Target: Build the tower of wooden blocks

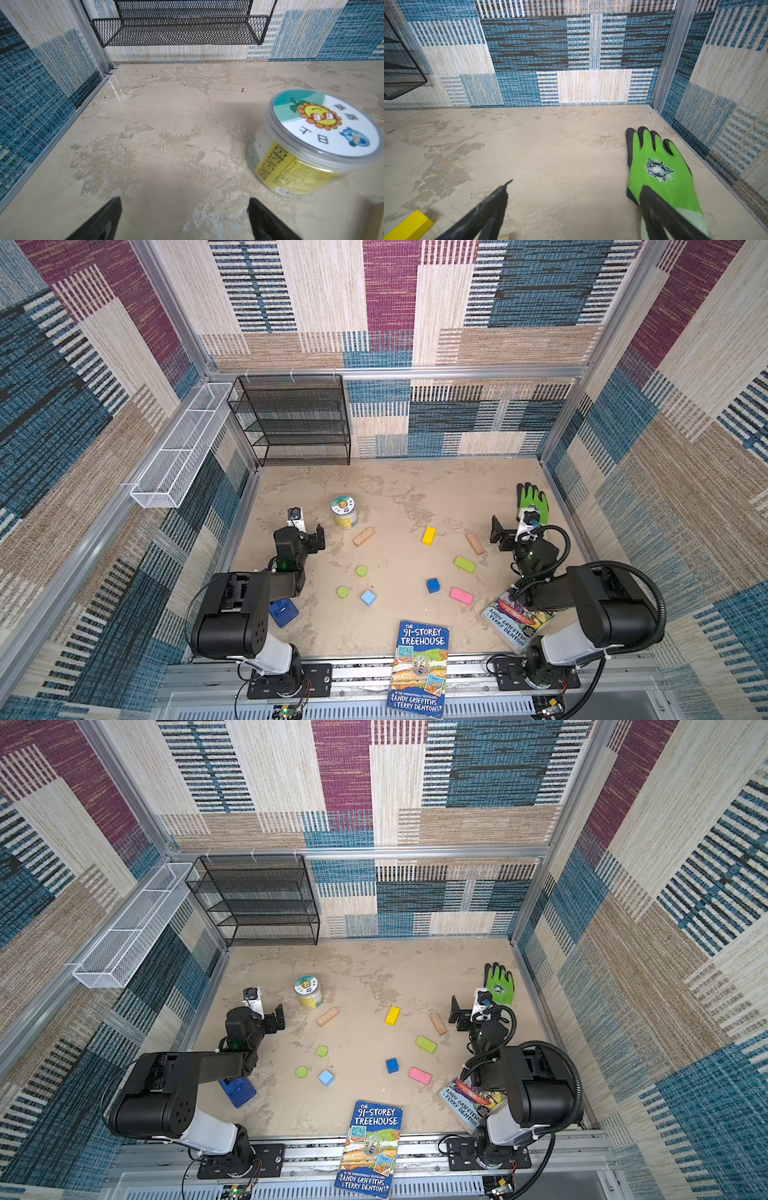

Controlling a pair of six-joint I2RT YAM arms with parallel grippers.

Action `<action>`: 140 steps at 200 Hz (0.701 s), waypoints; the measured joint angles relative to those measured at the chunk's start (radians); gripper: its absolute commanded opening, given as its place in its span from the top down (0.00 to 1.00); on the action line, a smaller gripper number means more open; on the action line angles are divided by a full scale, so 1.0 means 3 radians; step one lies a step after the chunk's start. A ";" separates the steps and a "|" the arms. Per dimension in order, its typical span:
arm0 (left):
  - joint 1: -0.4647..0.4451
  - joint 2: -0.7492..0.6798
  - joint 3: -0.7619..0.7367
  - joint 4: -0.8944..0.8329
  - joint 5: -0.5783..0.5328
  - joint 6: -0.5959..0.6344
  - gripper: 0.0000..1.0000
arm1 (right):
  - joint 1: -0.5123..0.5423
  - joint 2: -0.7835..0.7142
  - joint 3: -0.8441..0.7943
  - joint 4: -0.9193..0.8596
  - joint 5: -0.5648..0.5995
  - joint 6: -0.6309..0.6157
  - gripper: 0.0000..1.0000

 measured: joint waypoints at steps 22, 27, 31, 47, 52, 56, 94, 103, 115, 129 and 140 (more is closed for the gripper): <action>0.0000 0.0000 0.0000 0.0000 0.0000 0.0000 0.01 | 0.0000 0.0000 0.0000 0.0000 0.0000 0.0000 0.00; 0.0000 0.0000 0.0000 0.0000 0.0000 0.0000 0.01 | 0.0000 0.0000 0.0000 0.0000 0.0000 0.0000 0.00; 0.0000 0.0000 0.0000 0.0000 0.0000 0.0000 0.01 | 0.0000 0.0000 0.0000 0.0000 0.0000 0.0000 0.00; 0.0000 0.0000 0.0000 0.0000 0.0000 0.0000 0.01 | 0.0000 0.0000 0.0000 0.0000 0.0000 0.0000 0.00; 0.0000 0.0000 0.0000 0.0000 0.0000 0.0000 0.02 | 0.0000 0.0000 0.0000 0.0000 0.0000 0.0000 0.00; 0.0000 0.0000 0.0000 0.0000 0.0000 0.0000 0.04 | 0.0000 0.0000 0.0000 0.0000 0.0000 0.0000 0.00; 0.0000 -0.0001 0.0000 0.0000 0.0000 0.0000 0.11 | 0.0000 0.0000 0.0000 0.0000 0.0000 0.0000 0.00; 0.0000 -0.0034 0.0000 -0.0028 -0.0003 0.0000 0.11 | 0.0000 -0.0001 -0.0001 0.0000 0.0000 0.0000 0.00; -0.0001 -0.0156 0.0013 -0.0139 -0.0015 -0.0001 0.12 | 0.0000 -0.0005 -0.0001 -0.0003 0.0001 0.0000 0.02; -0.0003 -0.0374 0.0084 -0.0351 -0.0028 -0.0003 0.14 | 0.0000 -0.0117 0.0100 -0.0261 0.0006 0.0001 0.07; -0.0008 -0.0573 0.0142 -0.0540 -0.0043 -0.0022 0.16 | 0.0004 -0.0261 0.0345 -0.0598 0.0061 0.0005 0.08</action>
